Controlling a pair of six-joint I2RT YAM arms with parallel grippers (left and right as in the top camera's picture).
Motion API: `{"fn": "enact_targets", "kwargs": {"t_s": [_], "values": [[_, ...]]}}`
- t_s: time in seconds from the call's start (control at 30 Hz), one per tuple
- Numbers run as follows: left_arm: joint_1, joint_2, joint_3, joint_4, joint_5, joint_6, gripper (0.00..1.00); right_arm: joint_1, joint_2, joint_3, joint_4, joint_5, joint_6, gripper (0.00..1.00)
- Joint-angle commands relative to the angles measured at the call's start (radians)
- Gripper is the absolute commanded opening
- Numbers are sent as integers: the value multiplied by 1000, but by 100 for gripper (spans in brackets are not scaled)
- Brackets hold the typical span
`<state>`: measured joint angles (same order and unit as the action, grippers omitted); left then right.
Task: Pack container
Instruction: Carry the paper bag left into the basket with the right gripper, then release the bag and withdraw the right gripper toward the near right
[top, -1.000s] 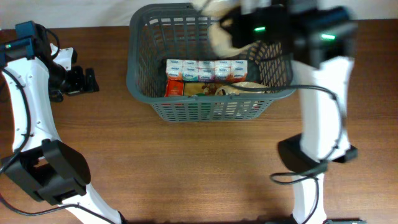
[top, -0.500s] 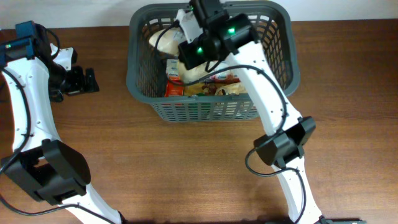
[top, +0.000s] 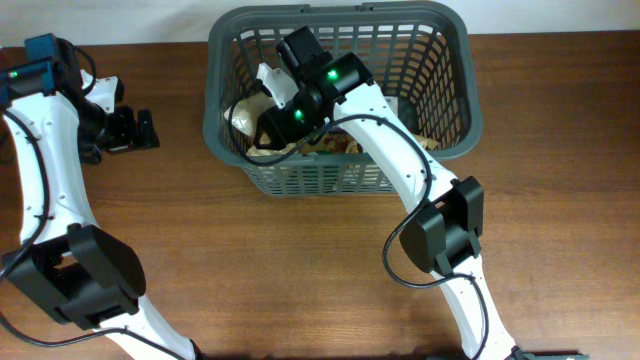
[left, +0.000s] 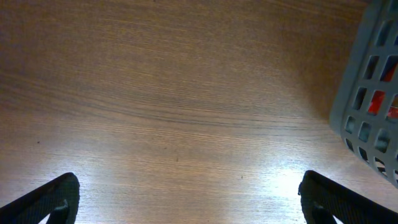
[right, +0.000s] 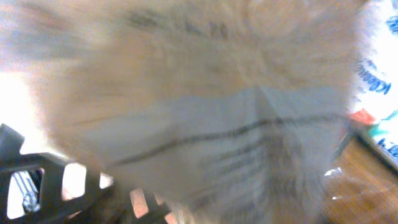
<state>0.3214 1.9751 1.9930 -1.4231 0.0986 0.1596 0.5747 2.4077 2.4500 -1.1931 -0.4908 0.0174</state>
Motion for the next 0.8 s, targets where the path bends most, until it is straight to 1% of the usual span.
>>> {"fn": "enact_targets", "kwargs": {"t_s": [0.0, 0.23, 0.3, 0.37, 0.47, 0.63, 0.77], "values": [[2, 7, -6, 2, 10, -10, 99, -23, -51, 29, -20, -14, -13, 99], [2, 7, -6, 2, 10, -10, 99, -83, -161, 89, -84, 161, -13, 100], [2, 7, -6, 2, 10, -10, 99, -97, -203, 113, -108, 250, -13, 98], [2, 7, -6, 2, 10, -10, 99, -105, -254, 138, -138, 354, -13, 93], [2, 7, -6, 2, 10, -10, 99, -105, -336, 168, -188, 496, -13, 88], [2, 7, -6, 2, 10, -10, 99, -103, -488, 183, -266, 699, -13, 87], [2, 7, -6, 2, 10, -10, 99, -103, -618, 183, -301, 763, -12, 87]]}}
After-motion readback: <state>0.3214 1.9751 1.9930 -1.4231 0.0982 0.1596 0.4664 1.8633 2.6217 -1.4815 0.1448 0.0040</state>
